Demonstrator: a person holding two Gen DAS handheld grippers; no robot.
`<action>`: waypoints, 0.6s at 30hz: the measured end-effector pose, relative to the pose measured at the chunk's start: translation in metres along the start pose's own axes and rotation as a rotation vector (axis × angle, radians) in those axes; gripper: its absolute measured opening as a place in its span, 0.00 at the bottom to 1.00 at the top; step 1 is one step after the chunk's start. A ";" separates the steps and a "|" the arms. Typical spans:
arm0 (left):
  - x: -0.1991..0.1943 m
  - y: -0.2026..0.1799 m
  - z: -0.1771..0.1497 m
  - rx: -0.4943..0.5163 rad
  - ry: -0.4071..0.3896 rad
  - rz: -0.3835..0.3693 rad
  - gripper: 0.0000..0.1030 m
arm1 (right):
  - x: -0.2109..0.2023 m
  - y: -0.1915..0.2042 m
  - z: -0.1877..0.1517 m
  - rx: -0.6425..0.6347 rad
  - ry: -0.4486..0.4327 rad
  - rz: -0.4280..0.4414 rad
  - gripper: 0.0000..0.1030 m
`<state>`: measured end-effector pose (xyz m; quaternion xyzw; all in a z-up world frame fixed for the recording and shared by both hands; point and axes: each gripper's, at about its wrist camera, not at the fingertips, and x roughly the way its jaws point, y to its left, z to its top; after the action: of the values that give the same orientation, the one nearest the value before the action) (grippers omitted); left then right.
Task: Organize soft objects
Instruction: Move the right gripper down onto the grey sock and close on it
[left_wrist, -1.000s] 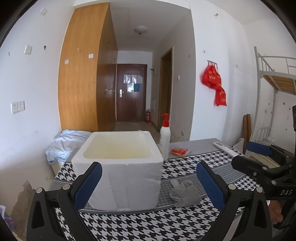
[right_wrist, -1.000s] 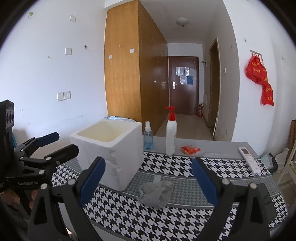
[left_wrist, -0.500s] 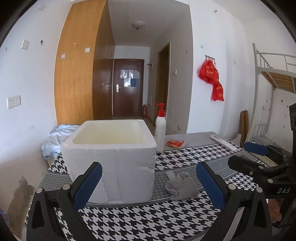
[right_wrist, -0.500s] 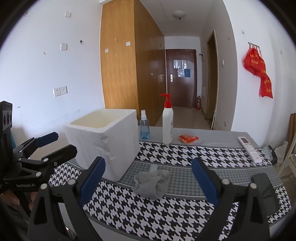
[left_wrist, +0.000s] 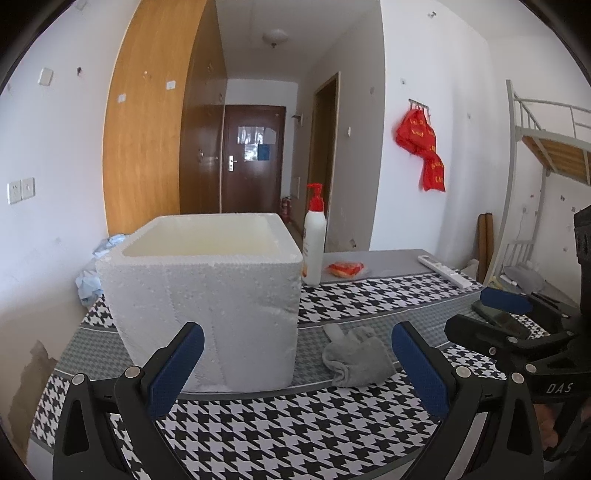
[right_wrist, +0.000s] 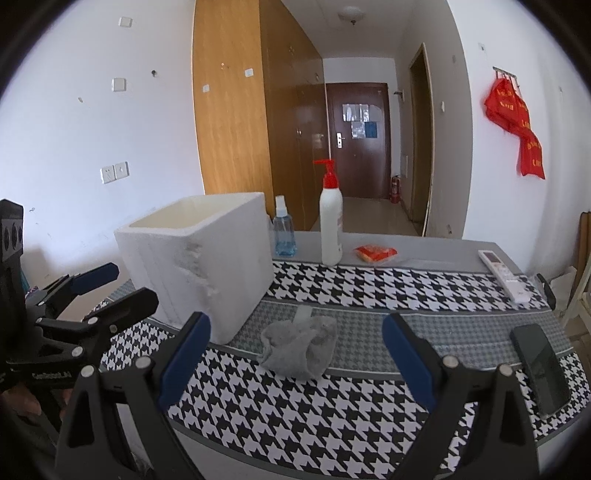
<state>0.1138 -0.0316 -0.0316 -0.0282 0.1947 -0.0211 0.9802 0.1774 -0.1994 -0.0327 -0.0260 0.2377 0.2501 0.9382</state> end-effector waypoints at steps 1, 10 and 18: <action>0.002 -0.001 -0.001 0.002 0.005 0.000 0.99 | 0.001 -0.001 -0.001 0.003 0.004 0.000 0.93; 0.017 -0.002 -0.009 -0.001 0.045 -0.001 0.99 | 0.015 -0.007 -0.008 0.016 0.046 -0.004 0.94; 0.029 0.000 -0.012 0.002 0.069 0.010 0.99 | 0.031 -0.011 -0.012 0.025 0.080 0.006 0.93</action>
<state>0.1358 -0.0340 -0.0540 -0.0255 0.2285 -0.0171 0.9730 0.2009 -0.1967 -0.0578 -0.0237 0.2783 0.2486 0.9275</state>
